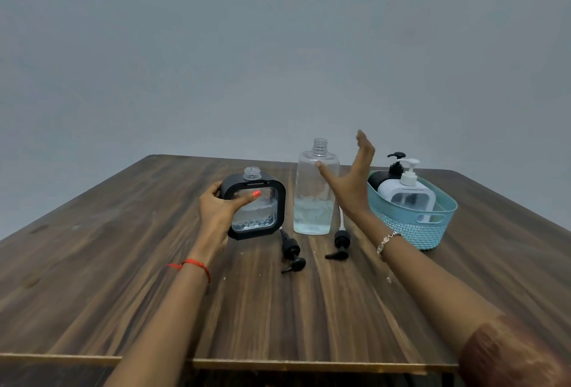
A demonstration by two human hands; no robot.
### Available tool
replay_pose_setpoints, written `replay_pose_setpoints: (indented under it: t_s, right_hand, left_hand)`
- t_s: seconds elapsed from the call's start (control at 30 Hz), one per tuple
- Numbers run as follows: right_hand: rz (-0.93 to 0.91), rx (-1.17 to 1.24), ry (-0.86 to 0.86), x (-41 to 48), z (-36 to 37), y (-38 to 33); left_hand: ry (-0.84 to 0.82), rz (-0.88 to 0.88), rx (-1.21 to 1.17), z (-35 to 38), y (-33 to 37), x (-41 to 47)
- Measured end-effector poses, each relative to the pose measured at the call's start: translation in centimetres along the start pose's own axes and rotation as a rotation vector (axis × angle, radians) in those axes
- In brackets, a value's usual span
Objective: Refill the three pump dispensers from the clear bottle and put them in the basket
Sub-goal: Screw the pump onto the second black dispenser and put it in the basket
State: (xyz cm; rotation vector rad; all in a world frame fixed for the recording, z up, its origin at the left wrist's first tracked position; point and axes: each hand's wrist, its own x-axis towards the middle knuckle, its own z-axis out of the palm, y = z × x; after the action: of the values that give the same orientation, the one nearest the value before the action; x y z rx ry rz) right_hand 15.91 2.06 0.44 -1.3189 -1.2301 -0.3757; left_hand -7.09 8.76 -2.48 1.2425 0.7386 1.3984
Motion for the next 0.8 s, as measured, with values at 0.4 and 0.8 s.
replay_pose_setpoints:
  t_s: [0.4, 0.8]
  right_hand:
    - [-0.576, -0.487, -1.113, -5.8, 1.3, -2.4]
    - [0.202, 0.402, -0.427, 1.9, -3.3, -6.9]
  left_hand:
    - [0.066, 0.000, 0.017, -1.2, -0.2, 0.7]
    - [0.014, 0.007, 0.016, -0.1, 0.2, -0.2]
